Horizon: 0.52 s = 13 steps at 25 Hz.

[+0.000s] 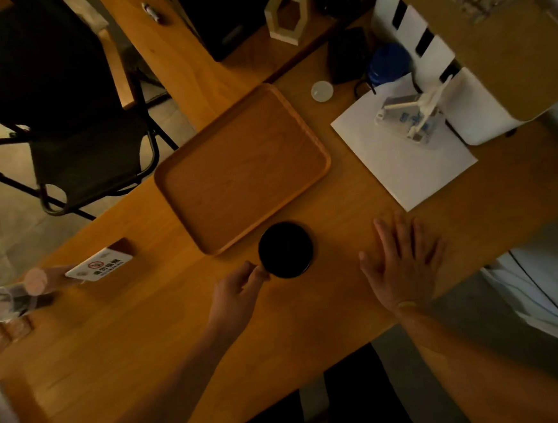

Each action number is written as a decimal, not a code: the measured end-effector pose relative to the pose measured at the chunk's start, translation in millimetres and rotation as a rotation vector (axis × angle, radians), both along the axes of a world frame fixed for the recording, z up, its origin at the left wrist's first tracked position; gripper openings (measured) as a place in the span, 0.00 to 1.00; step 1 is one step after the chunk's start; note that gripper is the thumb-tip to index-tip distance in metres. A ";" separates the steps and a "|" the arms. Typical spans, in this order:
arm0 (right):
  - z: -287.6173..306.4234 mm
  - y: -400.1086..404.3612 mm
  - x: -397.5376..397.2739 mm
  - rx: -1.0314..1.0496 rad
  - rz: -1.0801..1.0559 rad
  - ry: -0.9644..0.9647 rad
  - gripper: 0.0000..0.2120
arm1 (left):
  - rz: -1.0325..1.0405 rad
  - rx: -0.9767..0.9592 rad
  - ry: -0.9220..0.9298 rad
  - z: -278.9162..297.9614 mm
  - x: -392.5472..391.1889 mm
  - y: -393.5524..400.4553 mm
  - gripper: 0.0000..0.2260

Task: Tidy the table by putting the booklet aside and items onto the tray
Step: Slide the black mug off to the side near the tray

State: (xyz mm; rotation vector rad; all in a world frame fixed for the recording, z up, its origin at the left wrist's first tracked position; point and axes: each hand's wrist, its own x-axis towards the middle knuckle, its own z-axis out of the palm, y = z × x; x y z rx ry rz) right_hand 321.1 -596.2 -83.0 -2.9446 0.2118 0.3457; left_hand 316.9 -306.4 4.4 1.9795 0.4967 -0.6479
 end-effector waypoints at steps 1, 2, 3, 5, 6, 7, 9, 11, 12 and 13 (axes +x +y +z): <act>-0.5 -0.3 0.7 0.001 -0.004 0.003 0.36 | -0.020 -0.002 -0.010 -3.1 8.5 -8.4 0.12; -1.5 -0.7 0.7 0.005 -0.008 0.006 0.36 | -0.043 -0.004 -0.019 -5.8 16.6 -16.7 0.12; -2.6 -0.4 -0.1 0.008 -0.009 0.006 0.36 | -0.062 -0.009 -0.030 -7.6 24.0 -24.4 0.12; -4.6 -0.6 -2.4 0.016 -0.009 -0.006 0.36 | -0.076 -0.028 -0.063 -10.0 37.4 -39.1 0.12; -5.5 -0.8 -2.6 0.021 -0.010 -0.013 0.36 | -0.081 -0.037 -0.073 -11.1 43.2 -45.4 0.13; -6.4 -1.5 -2.2 0.027 -0.012 -0.016 0.37 | -0.088 -0.040 -0.075 -12.6 48.8 -51.5 0.13; -8.1 -1.4 -2.6 0.028 -0.013 -0.021 0.37 | -0.101 -0.039 -0.079 -15.9 58.7 -63.1 0.13; -9.0 -1.0 -3.2 0.021 -0.010 -0.025 0.37 | -0.094 -0.042 -0.089 -18.0 66.6 -73.3 0.14; -9.4 -1.2 -3.1 0.021 -0.007 -0.023 0.37 | -0.086 -0.038 -0.092 -18.8 70.2 -77.6 0.14; -9.5 -1.3 -2.9 0.022 -0.005 -0.020 0.37 | -0.080 -0.029 -0.095 -19.1 73.4 -80.8 0.14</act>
